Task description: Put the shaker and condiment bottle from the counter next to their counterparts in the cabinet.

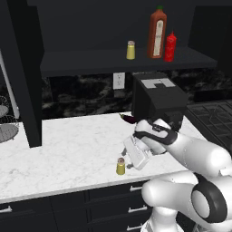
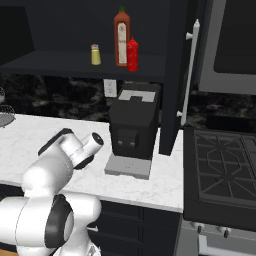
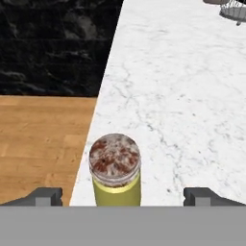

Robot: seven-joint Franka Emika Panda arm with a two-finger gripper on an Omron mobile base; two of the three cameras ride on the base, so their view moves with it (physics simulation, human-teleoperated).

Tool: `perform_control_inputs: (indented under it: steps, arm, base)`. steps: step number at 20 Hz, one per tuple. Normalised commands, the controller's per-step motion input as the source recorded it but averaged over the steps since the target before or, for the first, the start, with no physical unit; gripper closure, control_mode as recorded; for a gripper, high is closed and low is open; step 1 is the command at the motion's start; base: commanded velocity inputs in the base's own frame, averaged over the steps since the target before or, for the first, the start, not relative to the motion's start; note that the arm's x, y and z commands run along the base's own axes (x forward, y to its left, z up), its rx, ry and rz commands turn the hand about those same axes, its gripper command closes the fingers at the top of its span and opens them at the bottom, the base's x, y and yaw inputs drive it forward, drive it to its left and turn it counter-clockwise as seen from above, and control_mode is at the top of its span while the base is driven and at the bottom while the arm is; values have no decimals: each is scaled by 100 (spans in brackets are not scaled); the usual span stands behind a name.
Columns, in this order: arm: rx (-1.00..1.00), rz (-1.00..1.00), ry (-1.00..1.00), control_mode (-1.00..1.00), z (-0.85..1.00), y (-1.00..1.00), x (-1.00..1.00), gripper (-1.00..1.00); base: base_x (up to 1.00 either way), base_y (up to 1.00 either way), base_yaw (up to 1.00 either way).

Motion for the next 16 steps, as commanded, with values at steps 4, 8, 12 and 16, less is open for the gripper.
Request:
perform_control_inputs:
  steps: [4, 8, 12, 16]
  arm:
    - [-1, 0, -2, -100, -30, 16, 2, -100]
    - [0, 0, 0, -100, -27, 8, 2, -100]
    - [0, 0, 0, -100, -29, 9, 6, -100]
    - [-1, 0, 0, -100, -29, 16, 3, -100]
  base:
    - [0, 0, 0]
    - [0, 0, 0]
    - [0, 0, 0]
    - [0, 0, 0]
